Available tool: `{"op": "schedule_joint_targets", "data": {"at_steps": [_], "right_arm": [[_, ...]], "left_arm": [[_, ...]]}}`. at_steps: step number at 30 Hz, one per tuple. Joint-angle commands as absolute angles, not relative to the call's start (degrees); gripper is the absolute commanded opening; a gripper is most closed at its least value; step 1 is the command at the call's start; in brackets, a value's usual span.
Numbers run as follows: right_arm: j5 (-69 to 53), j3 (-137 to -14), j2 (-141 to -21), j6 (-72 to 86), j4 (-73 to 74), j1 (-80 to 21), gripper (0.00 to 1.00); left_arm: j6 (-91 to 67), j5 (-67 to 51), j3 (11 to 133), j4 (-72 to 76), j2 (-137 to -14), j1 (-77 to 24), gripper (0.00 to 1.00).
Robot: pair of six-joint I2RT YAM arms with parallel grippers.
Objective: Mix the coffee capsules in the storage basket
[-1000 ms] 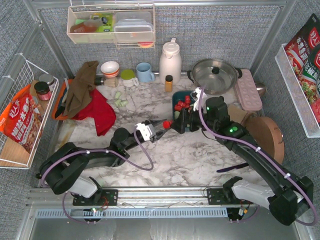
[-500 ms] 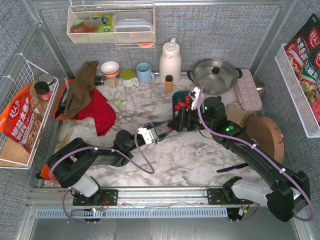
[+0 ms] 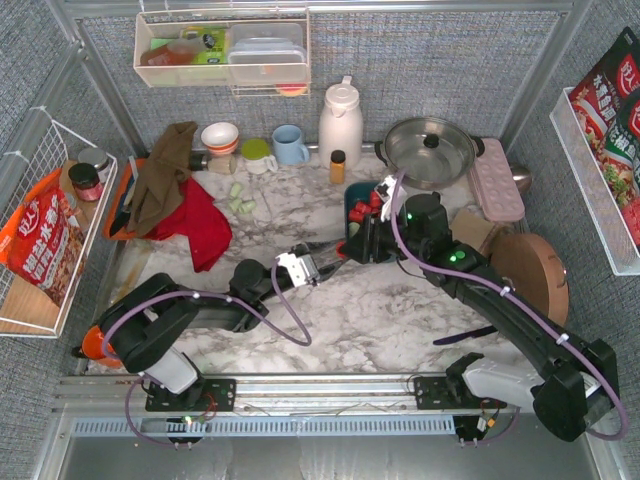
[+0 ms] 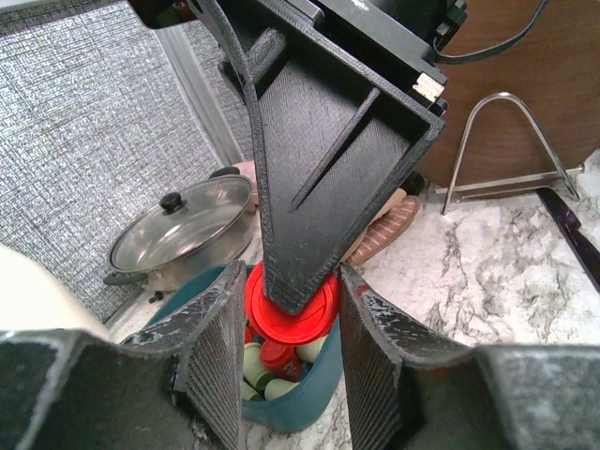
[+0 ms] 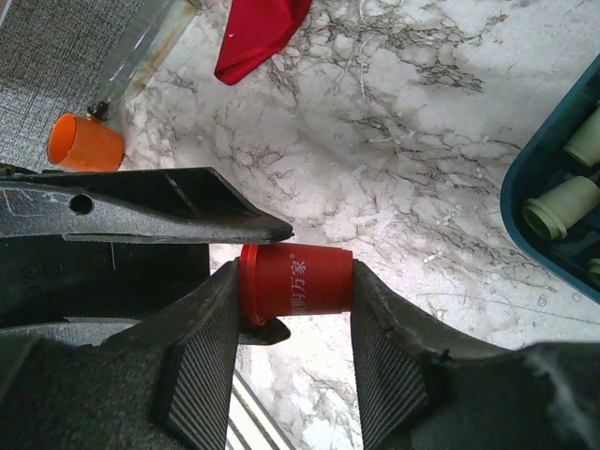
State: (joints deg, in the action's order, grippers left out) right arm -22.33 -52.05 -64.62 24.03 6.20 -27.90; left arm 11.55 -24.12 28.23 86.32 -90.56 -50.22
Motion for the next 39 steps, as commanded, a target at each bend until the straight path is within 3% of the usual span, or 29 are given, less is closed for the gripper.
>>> {"op": "schedule_joint_targets", "data": {"at_steps": [1, 5, 6, 7, 14, 23, 31, 39], "right_arm": [[-21.16, -52.47, -65.16, 23.91, 6.15, -27.95, 0.43], [-17.31, -51.68, -65.46, 23.59, 5.24, -27.89, 0.37], [-15.57, -51.54, -65.60, 23.14, 5.19, -27.88, 0.36], [-13.72, -51.44, -65.76, 22.32, 5.21, -27.86, 0.35], [4.56, -51.86, -71.47, 14.11, 6.57, -27.62, 0.35], [10.13, -54.70, -85.74, 10.63, 5.37, -27.09, 0.47], [6.55, -55.11, -88.48, 10.95, 3.58, -27.07, 0.72], [5.87, -49.59, -80.31, 9.47, 0.70, -27.07, 0.75]], "left_arm": [[11.46, -23.79, 28.40, 89.07, -90.83, -50.30, 0.45], [12.22, -20.43, 27.75, 86.22, -90.81, -50.30, 0.70], [12.29, -19.40, 27.32, 85.90, -90.72, -50.28, 0.90], [12.30, -18.37, 26.60, 85.88, -90.52, -50.27, 0.98], [8.84, 0.18, 20.57, 85.55, -86.19, -50.28, 0.99], [-1.57, 30.50, 30.79, 46.91, -79.79, -50.03, 0.99], [-6.87, 36.18, 33.83, 38.95, -81.33, -48.24, 0.99], [-17.05, 33.97, 42.76, 22.66, -85.84, -41.76, 0.99]]}}
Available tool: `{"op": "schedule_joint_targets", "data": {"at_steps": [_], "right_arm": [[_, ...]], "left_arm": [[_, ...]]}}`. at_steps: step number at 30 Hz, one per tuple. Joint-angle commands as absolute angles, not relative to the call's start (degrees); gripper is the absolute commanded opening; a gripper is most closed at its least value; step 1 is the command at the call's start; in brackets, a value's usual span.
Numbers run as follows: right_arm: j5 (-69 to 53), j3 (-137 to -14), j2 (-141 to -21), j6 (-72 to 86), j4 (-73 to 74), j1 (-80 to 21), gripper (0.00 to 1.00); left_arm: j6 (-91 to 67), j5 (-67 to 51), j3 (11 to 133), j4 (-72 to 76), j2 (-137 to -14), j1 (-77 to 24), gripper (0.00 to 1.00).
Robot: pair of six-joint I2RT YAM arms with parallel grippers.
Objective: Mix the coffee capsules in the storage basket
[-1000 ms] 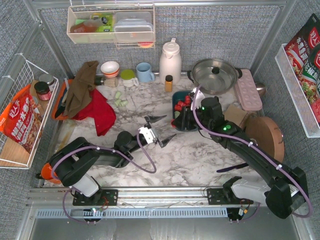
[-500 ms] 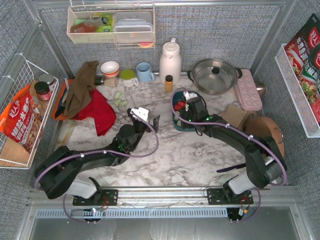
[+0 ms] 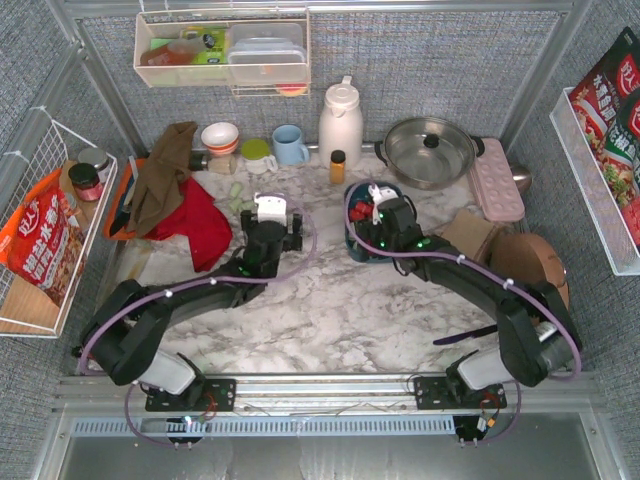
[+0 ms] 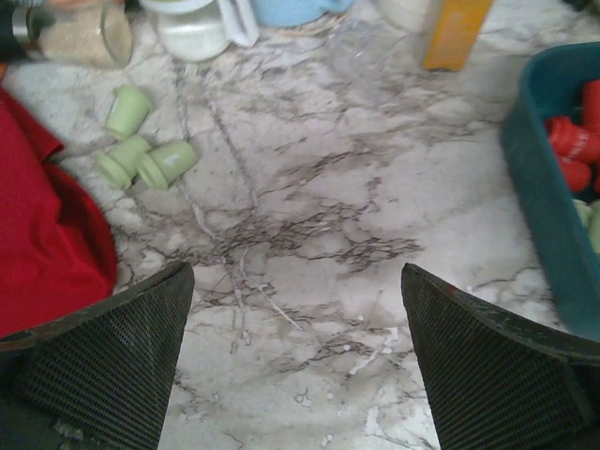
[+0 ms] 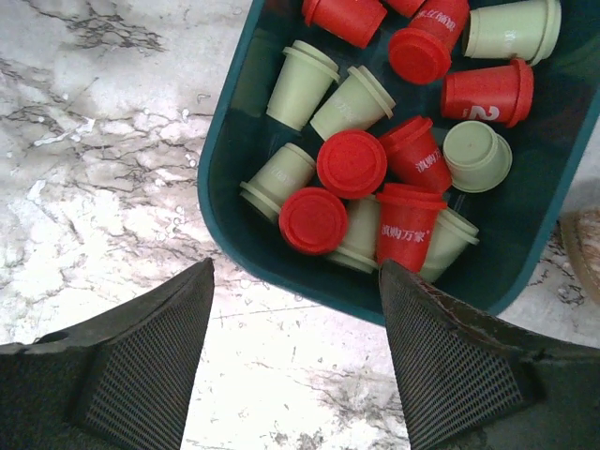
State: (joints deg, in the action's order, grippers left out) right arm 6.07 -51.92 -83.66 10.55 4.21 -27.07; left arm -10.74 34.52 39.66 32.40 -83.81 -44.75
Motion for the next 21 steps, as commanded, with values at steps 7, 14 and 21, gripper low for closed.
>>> {"op": "schedule_joint_targets", "data": {"at_steps": [7, 14, 21], "right_arm": [[7.99, -44.16, -75.37, 8.57, -2.75, -26.74, 0.75], [7.11, -44.03, -75.15, 9.14, -2.65, -26.47, 0.75], [6.71, -43.86, -74.54, 9.23, -2.37, -26.13, 0.75]], "left_arm": [[-19.90, 26.30, 52.75, 12.62, -94.78, -30.34, 0.99], [-24.94, 28.05, 67.74, 3.22, -106.16, -24.07, 1.00], [-37.00, 35.38, 85.08, -14.24, -119.74, -23.65, 0.99]]}}
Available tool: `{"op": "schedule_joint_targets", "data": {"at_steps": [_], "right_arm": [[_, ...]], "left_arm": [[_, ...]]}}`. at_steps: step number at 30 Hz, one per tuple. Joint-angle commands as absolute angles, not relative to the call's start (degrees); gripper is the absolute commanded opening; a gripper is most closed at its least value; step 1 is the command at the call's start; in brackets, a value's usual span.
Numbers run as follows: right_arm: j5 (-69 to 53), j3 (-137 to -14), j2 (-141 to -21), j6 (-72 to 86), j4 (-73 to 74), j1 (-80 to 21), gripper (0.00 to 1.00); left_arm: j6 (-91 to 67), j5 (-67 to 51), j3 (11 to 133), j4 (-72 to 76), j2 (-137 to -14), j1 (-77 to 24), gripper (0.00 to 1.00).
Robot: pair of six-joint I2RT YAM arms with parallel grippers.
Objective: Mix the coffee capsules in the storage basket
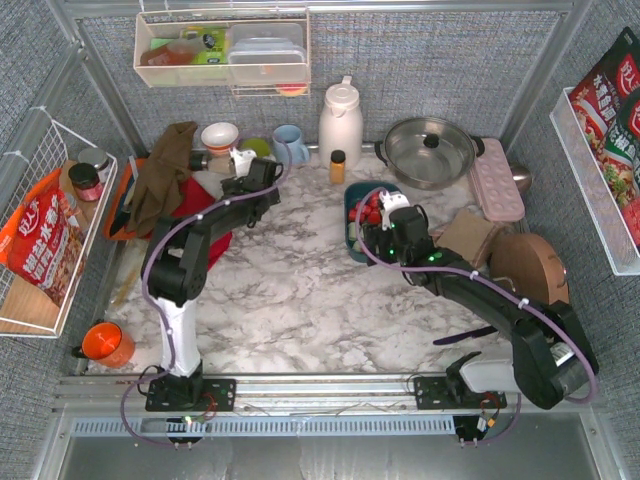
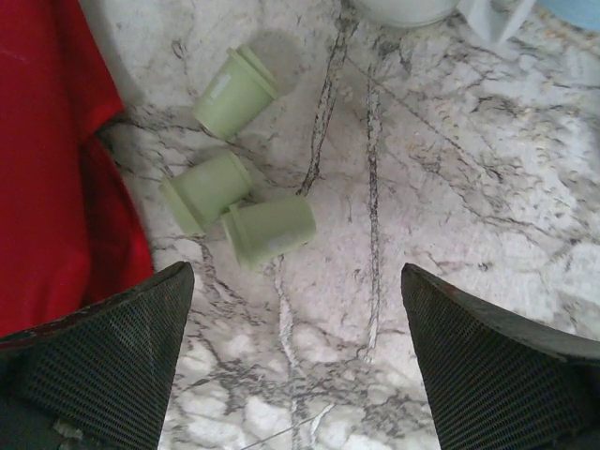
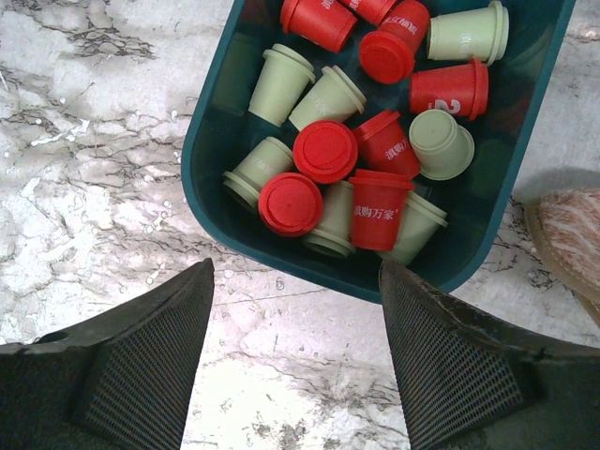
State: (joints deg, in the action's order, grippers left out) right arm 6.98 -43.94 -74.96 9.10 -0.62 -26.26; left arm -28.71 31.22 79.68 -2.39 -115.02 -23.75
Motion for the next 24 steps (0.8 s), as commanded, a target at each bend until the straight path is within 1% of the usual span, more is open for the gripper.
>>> {"op": "schedule_joint_targets", "data": {"at_steps": [1, 5, 8, 12, 19, 24], "right_arm": [[6.64, -43.81, -74.49, 9.31, -2.37, -26.11, 0.75], [6.14, -43.77, -74.57, 9.48, -2.46, -26.02, 0.75], [5.74, -43.85, -74.63, 9.58, -2.38, -25.94, 0.75], [5.50, -43.86, -74.59, 9.57, -2.37, -25.84, 0.75], [4.76, -44.03, -74.97, 9.49, -2.12, -25.69, 0.75], [4.33, -44.14, -75.21, 9.49, -2.11, -25.54, 0.75]], "left_arm": [[-38.24, 35.59, 86.03, -15.05, -120.63, -23.71, 0.99], [-41.21, 36.52, 86.93, -14.25, -122.58, -23.71, 0.91], [-41.44, 38.41, 87.74, -13.73, -123.73, -23.68, 0.87], [-39.28, 37.99, 88.95, -11.19, -125.38, -23.67, 0.85], [-38.68, 39.51, 93.90, -12.76, -129.23, -22.68, 0.83], [-38.19, 39.87, 95.54, -13.25, -131.11, -22.00, 0.79]]}}
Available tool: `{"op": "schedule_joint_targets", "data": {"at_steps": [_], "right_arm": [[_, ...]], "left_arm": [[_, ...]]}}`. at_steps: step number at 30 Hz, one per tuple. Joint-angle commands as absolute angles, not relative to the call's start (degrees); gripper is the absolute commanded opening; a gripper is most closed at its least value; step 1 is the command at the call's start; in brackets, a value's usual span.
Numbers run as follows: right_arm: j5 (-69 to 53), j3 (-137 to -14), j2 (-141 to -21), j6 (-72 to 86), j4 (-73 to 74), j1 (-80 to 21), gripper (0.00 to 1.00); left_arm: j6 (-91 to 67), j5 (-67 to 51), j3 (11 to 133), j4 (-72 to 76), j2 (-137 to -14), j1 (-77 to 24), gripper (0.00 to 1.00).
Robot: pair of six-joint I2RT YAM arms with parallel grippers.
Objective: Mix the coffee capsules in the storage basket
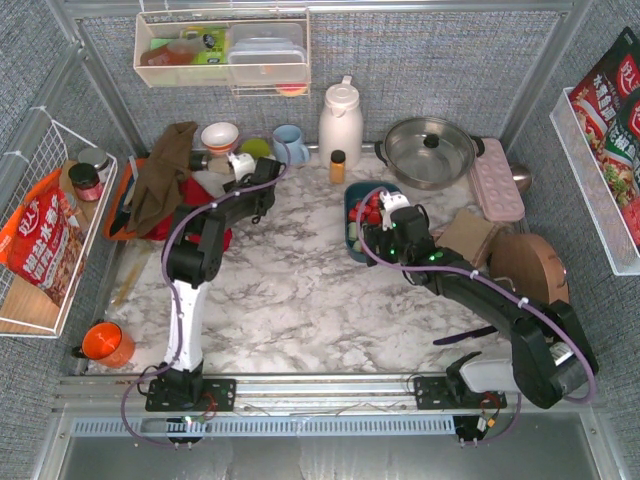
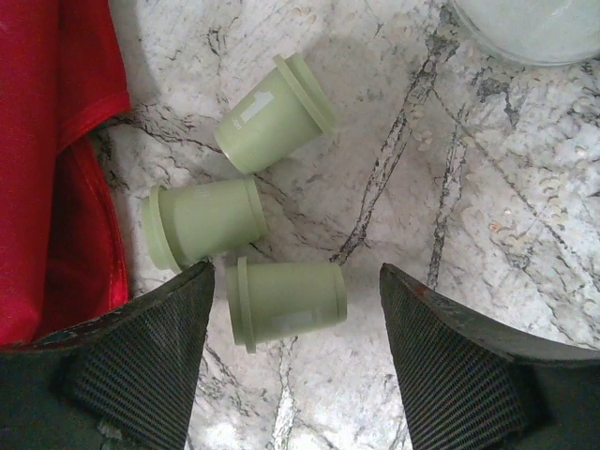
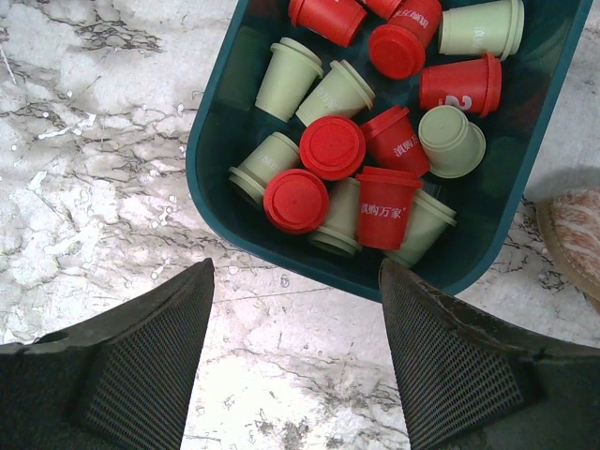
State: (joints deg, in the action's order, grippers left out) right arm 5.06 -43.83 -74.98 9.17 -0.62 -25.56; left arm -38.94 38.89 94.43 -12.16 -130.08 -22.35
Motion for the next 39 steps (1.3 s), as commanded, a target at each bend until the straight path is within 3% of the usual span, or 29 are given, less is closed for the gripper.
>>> {"op": "schedule_joint_targets", "data": {"at_steps": [1, 12, 18, 24, 29, 34, 39], "right_arm": [[4.29, -44.16, -75.30, 9.49, -2.10, -25.51, 0.75], [4.19, -44.37, -75.76, 9.40, -1.85, -25.40, 0.75], [4.37, -44.63, -74.90, 9.29, -0.87, -25.32, 0.75], [-1.26, -46.35, -71.37, 10.91, 1.99, -25.41, 0.74], [-9.99, -51.10, -70.31, 12.34, 7.53, -25.50, 0.72], [-16.40, -54.82, -70.06, 14.07, 11.96, -26.44, 0.70], [-19.06, -55.49, -70.82, 17.33, 10.32, -29.38, 0.63]], "left_arm": [[-38.43, 39.63, 95.61, -13.47, -131.35, -21.82, 0.78], [-37.90, 35.62, 86.29, -8.62, -124.46, -21.71, 0.52], [-31.44, 28.54, 71.09, 0.95, -111.42, -22.67, 0.49], [-16.88, 13.88, 52.82, 17.93, -94.65, -28.23, 0.48], [-1.27, -3.00, 35.08, 44.26, -81.83, -37.26, 0.47], [5.78, -14.79, 23.55, 67.52, -78.53, -41.57, 0.47], [12.42, -19.44, 23.25, 70.42, -81.64, -44.58, 0.49]]}}
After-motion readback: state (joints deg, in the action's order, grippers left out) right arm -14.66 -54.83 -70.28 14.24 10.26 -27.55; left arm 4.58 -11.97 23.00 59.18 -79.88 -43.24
